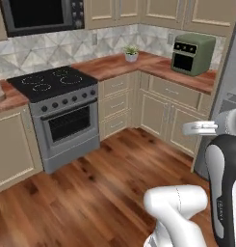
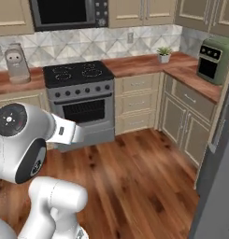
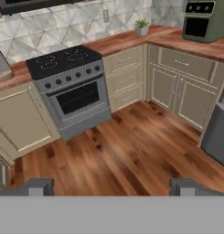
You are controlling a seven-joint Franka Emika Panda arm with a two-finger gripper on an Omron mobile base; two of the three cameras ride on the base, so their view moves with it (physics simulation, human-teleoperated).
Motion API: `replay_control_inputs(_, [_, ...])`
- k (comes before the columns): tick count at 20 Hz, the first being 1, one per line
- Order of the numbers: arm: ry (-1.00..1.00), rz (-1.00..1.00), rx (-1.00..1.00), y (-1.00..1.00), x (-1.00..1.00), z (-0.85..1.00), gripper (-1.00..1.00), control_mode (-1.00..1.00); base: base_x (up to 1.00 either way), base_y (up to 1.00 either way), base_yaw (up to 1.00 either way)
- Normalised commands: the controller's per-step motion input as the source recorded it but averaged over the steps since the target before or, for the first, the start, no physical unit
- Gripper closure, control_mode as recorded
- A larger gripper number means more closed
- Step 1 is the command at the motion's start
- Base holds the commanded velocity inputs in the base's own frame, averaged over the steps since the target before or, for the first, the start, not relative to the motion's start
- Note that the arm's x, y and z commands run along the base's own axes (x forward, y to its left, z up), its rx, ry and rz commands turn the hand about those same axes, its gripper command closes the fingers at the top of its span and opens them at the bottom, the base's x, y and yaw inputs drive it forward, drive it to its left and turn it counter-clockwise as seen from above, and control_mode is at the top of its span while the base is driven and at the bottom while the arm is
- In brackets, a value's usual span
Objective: Gather the squash and lemon wedge from the fridge and place them on a tray on the dining counter. Then gather the steak and chicken drumstick from the fridge and place them on the other tray.
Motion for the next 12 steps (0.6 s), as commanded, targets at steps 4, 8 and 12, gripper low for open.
replay_control_inputs(4, [0.00,0.00,0.00,0.00,0.00,0.00,-1.00,1.00,0.64,0.01,-0.44])
replay_control_inputs(8, [0.00,0.00,0.00,0.00,0.00,0.00,-1.00,1.00,0.68,0.00,-0.44])
replay_control_inputs(12, [0.00,0.00,0.00,0.00,0.00,0.00,-1.00,1.00,0.69,0.05,-0.46])
